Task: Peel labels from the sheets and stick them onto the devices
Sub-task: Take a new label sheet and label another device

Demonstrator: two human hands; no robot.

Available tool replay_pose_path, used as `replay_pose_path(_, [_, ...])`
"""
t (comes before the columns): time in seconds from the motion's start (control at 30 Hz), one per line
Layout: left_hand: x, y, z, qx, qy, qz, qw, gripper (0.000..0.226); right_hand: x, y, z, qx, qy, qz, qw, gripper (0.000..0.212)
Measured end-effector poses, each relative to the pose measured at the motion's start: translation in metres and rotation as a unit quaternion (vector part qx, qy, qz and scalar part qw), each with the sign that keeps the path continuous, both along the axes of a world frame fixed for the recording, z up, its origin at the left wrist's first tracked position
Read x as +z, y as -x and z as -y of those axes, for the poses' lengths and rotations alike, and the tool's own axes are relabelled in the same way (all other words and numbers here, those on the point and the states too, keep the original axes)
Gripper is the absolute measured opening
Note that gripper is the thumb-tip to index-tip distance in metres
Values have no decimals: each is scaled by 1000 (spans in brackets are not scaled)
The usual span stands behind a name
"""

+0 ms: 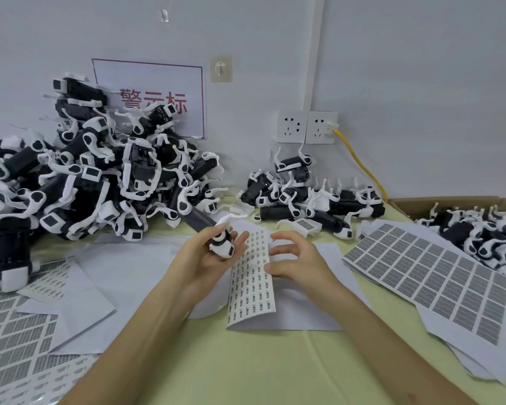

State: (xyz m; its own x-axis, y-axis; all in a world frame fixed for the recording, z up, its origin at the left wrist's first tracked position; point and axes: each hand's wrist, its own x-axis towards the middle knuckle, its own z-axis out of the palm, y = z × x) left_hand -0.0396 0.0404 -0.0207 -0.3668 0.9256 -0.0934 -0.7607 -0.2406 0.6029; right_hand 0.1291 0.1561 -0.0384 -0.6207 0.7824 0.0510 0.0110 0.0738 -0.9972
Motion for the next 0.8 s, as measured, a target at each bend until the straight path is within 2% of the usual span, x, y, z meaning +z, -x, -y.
replay_pose_path(0.07, [1,1,1,4,10,-38,999,37,-1,0,2,1,13,-11,1000,51])
replay_pose_path(0.2, [2,5,4,27,64,-184,980,47,-1,1,0,24,25,-7,999,38])
replay_pose_path(0.33, [0,5,5,29,69,-180,981,68,2,0,-2,15,-41,12,999,39])
replay_pose_path(0.43, [3,4,7,1,70,-191,979,60,6,-1,-4,-11,-68,-31,997,43])
replay_pose_path(0.57, [3,1,8,-90,42,-188,977,49,10,-5,-7,-20,-85,-79,993,47])
replay_pose_path(0.67, [0,1,8,-151,7,-184,971,50,9,-4,-6,-13,-102,-86,991,48])
replay_pose_path(0.8, [-2,0,7,-178,-41,-198,963,49,7,-1,-4,-9,-125,-83,989,53])
